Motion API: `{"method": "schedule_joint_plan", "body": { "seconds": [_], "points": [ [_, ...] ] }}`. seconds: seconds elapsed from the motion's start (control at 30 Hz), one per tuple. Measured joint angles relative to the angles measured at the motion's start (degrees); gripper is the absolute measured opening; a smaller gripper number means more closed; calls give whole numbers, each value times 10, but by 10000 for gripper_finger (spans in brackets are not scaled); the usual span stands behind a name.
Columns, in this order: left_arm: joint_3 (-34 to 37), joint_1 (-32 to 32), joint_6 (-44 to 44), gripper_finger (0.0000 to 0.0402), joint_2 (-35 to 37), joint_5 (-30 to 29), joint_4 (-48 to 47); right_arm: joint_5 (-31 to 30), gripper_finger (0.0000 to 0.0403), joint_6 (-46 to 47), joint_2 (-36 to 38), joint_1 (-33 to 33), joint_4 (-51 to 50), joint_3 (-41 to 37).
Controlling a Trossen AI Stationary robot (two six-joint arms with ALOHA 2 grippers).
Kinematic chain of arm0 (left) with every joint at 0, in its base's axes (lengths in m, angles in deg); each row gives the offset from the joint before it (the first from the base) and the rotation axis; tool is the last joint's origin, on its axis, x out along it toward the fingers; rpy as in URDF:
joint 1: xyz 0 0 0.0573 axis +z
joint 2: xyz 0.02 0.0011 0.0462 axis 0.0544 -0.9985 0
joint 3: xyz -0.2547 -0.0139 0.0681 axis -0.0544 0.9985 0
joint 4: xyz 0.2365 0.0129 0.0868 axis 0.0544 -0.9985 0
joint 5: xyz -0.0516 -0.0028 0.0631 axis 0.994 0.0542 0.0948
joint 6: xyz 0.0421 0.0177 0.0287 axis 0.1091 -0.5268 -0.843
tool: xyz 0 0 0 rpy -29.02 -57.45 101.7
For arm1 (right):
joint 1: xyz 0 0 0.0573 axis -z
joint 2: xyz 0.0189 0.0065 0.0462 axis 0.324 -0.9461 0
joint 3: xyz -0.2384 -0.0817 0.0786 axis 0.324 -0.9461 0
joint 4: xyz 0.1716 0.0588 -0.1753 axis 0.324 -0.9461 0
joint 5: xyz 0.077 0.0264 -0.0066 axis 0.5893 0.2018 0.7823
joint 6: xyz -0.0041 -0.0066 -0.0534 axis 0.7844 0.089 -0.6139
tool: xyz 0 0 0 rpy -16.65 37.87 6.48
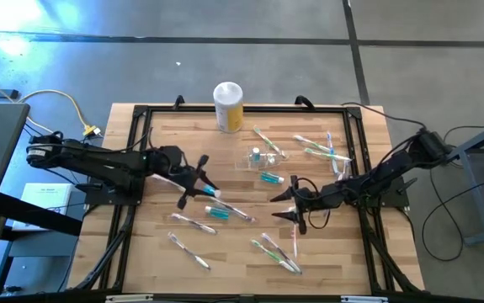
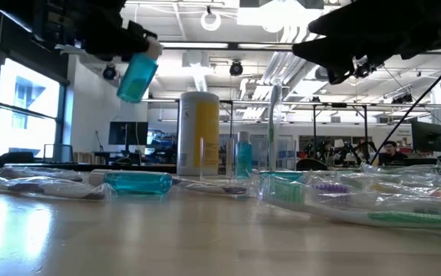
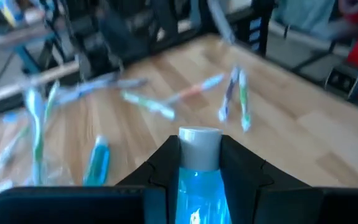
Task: Pick & Place toothbrushing station
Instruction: Put the top left mouthwash into the transparent organizer
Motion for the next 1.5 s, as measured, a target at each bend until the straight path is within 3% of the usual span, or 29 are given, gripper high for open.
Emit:
{"method": "schedule_joint_plan", "body": {
  "seconds": [0.2,0.47,1.5],
  "points": [
    [17,-2,3,81,-11,67,91,0,203,15,-39,1,25,0],
    [16,-2,9,81,-25,68,103,5,203,9,-92,1,104,0],
    [16,-2,38,81,-25,67,108,2,203,-34,-93,14,103,0]
  ]
}}
